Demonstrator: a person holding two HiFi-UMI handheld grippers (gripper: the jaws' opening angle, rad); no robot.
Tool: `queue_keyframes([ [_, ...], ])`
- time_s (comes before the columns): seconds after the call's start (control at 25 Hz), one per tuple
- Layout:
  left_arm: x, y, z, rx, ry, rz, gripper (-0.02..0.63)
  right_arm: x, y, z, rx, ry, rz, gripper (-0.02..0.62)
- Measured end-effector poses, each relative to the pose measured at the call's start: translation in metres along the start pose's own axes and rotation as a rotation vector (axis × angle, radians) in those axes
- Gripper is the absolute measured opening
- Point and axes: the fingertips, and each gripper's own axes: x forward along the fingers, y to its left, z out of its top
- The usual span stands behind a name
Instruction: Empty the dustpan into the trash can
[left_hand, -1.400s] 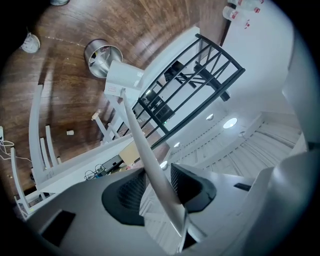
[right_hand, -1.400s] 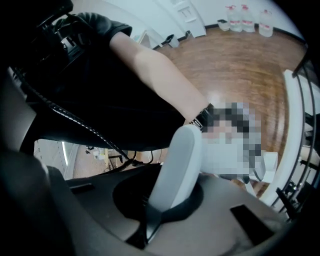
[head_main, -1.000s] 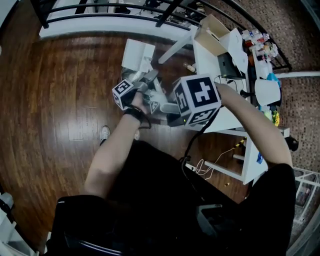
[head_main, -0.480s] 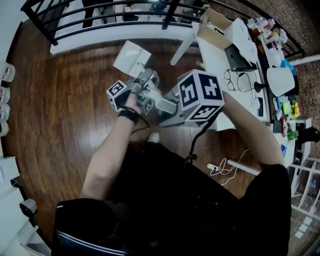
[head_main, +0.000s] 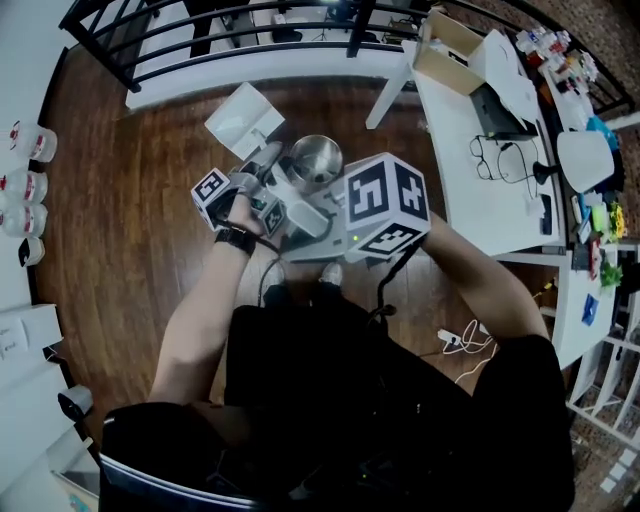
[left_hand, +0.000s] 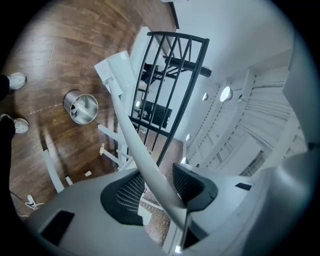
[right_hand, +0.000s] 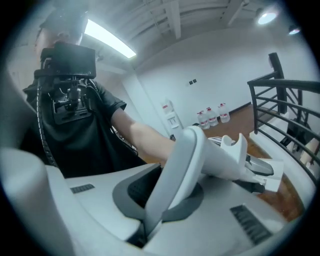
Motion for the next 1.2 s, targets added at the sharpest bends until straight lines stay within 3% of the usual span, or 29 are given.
queue_keyframes([
  [0.28, -0.035, -0.009, 0.024, 0.051, -0.027, 0.024, 0.184, 0.018, 0.0, 0.035, 0.048, -0.211, 0.029, 0.006],
  [0.44, -0.055, -0.009, 0.067, 0.059, -0.155, 0.004, 0.19, 0.032, 0.0, 0.058, 0.079, -0.32, 0.048, 0.006],
  [0.52, -0.064, -0.011, 0.077, 0.051, -0.175, -0.004, 0.192, 0.039, 0.0, 0.068, 0.088, -0.343, 0.053, 0.006],
  [0.88, -0.095, -0.032, 0.116, 0.01, -0.143, -0.059, 0.195, 0.077, -0.016, 0.116, 0.115, -0.387, 0.044, 0.006],
  [1.2, -0.101, -0.044, 0.122, 0.012, -0.043, -0.158, 0.213, 0.087, -0.023, 0.139, 0.154, -0.419, 0.017, 0.008],
])
